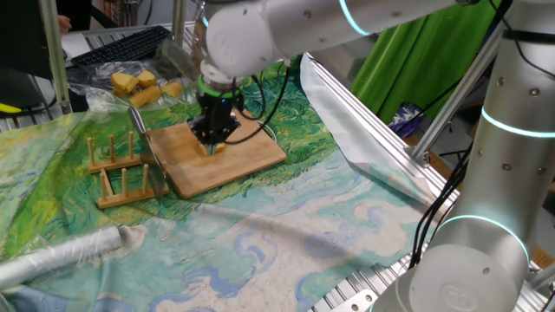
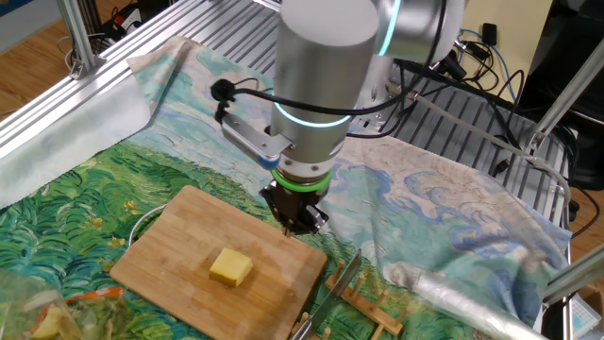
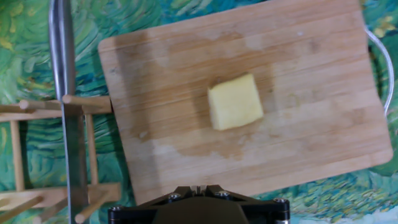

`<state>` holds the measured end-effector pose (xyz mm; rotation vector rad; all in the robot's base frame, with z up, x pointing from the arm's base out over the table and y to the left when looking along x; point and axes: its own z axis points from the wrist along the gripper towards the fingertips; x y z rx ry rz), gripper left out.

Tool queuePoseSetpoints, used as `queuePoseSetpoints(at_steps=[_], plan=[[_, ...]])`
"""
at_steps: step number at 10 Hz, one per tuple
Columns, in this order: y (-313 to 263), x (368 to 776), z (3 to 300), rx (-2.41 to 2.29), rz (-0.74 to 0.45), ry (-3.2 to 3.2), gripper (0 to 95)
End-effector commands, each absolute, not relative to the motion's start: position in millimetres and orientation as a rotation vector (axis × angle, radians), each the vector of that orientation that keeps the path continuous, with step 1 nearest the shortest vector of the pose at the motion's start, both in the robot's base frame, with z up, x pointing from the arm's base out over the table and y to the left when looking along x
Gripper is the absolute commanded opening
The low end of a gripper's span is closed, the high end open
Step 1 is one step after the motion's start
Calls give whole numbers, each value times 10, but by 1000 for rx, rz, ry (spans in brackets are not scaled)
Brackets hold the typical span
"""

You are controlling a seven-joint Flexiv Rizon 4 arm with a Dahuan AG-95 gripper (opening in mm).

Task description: Chop the potatoes

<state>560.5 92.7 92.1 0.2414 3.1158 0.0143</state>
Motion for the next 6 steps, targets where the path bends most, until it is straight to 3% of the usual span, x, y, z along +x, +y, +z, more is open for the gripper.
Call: queuePoseSetpoints(at_steps=[1,6], plan=[[971,5642,876,235,14,3115,0],[977,5641,881,245,22,3119,0]])
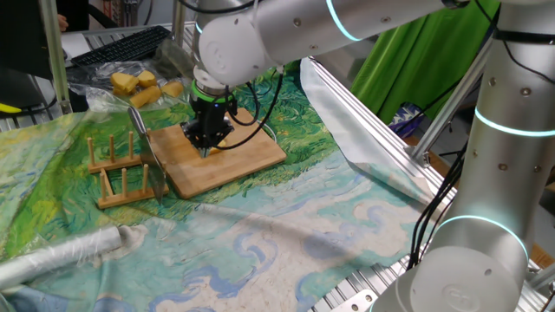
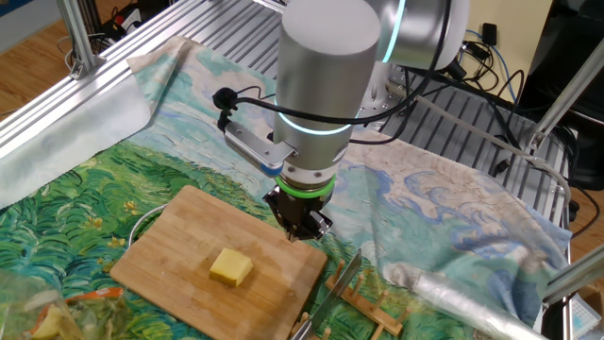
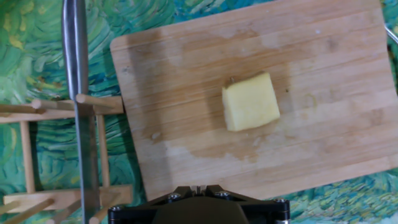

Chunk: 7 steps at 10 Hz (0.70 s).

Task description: Chop the potatoes

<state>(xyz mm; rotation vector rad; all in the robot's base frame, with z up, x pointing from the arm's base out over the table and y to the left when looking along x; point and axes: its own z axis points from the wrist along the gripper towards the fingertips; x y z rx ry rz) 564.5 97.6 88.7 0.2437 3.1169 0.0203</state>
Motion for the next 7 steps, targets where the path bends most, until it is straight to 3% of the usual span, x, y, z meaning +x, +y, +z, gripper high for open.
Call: queuePoseSetpoints(at_steps=[1,7], plan=[[977,5641,881,242,22,3122,0],[976,5641,881,232,19,3148,0]])
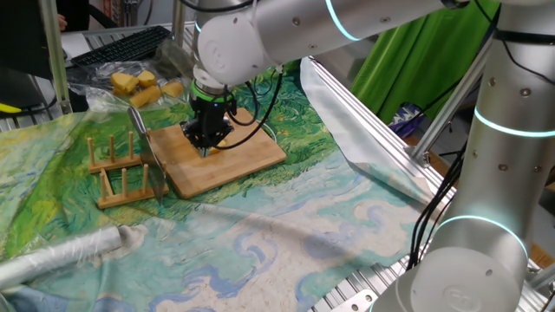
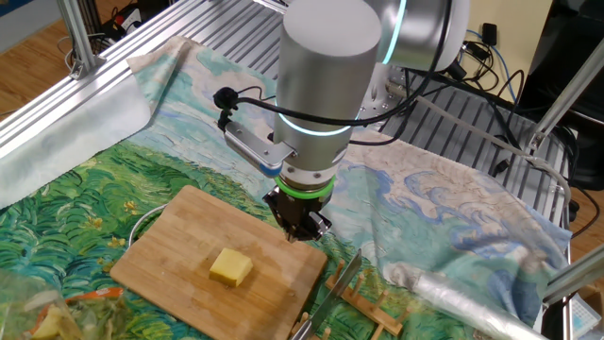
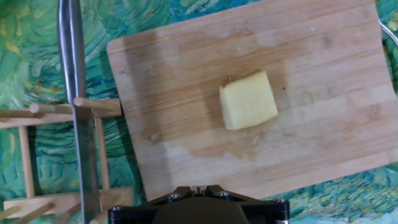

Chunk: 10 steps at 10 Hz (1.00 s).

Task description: Chop the potatoes

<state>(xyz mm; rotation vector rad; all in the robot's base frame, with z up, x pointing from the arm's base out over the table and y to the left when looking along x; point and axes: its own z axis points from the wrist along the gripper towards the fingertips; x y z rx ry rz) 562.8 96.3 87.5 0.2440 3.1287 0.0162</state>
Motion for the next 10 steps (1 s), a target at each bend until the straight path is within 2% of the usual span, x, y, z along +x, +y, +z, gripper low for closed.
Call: queuePoseSetpoints(at_steps=[1,10], plan=[[976,5641,881,228,7,3151,0],[1131,5729,899,309,44,3180,0]])
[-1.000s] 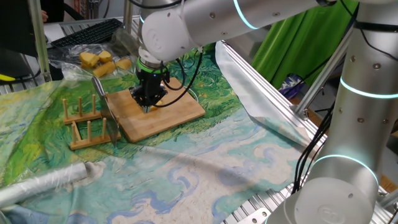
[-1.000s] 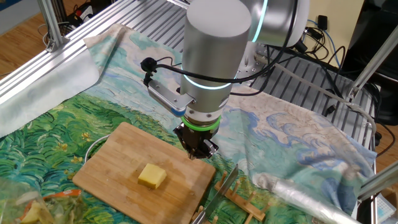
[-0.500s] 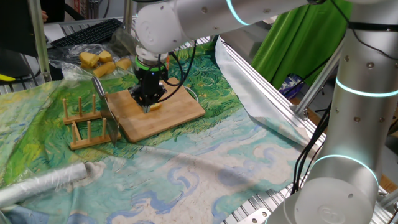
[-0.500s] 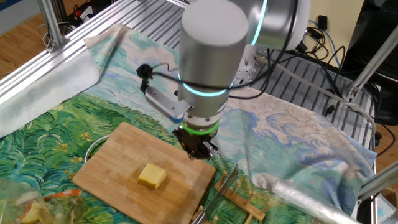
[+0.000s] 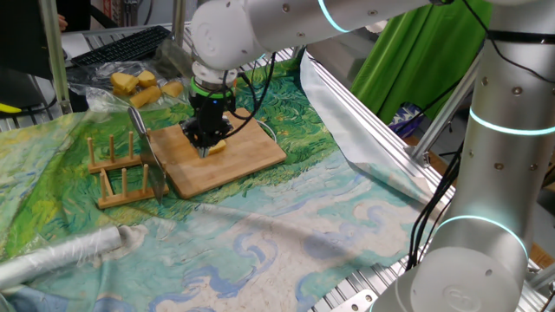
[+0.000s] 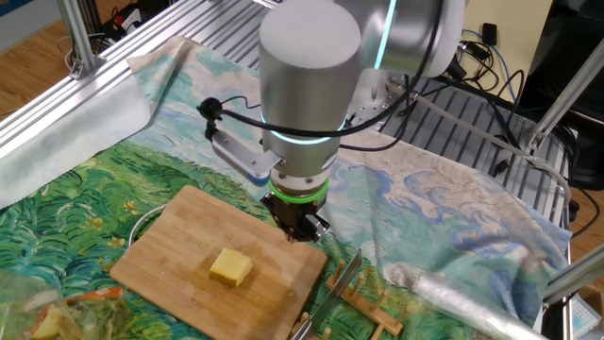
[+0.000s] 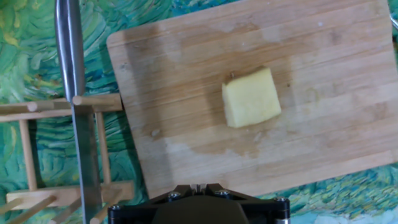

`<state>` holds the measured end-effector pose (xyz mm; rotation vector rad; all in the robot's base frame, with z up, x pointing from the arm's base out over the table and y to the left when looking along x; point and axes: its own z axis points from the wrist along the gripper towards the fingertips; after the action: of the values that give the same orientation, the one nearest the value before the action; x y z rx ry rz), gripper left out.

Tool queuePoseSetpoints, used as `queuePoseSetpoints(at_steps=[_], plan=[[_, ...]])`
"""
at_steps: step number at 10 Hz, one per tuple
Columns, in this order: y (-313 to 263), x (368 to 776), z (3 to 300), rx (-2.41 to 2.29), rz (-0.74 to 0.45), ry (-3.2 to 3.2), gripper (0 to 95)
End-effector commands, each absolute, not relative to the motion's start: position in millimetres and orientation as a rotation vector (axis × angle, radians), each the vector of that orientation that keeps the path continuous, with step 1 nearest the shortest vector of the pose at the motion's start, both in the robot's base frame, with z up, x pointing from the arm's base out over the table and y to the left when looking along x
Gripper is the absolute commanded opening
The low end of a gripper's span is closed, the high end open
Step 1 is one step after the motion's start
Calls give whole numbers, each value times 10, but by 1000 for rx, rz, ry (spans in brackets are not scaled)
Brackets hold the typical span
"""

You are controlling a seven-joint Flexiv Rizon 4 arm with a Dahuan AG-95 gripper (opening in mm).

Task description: Chop the potatoes

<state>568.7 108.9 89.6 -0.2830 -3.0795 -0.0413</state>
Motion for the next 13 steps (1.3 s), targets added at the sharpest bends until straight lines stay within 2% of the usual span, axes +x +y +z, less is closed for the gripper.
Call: queuePoseSetpoints(at_steps=[1,2,3,5,6,13], plan=[[1156,5742,916,-334,-39,-3068,0],[1184,5770,927,-355,-42,-3063,0],[1213,5819,936,-383,-42,-3056,190],[1272,5869,968,-370,-41,-3059,190],[1288,5874,976,-371,-41,-3059,380],[1593,6140,1131,-464,-72,-3040,380]])
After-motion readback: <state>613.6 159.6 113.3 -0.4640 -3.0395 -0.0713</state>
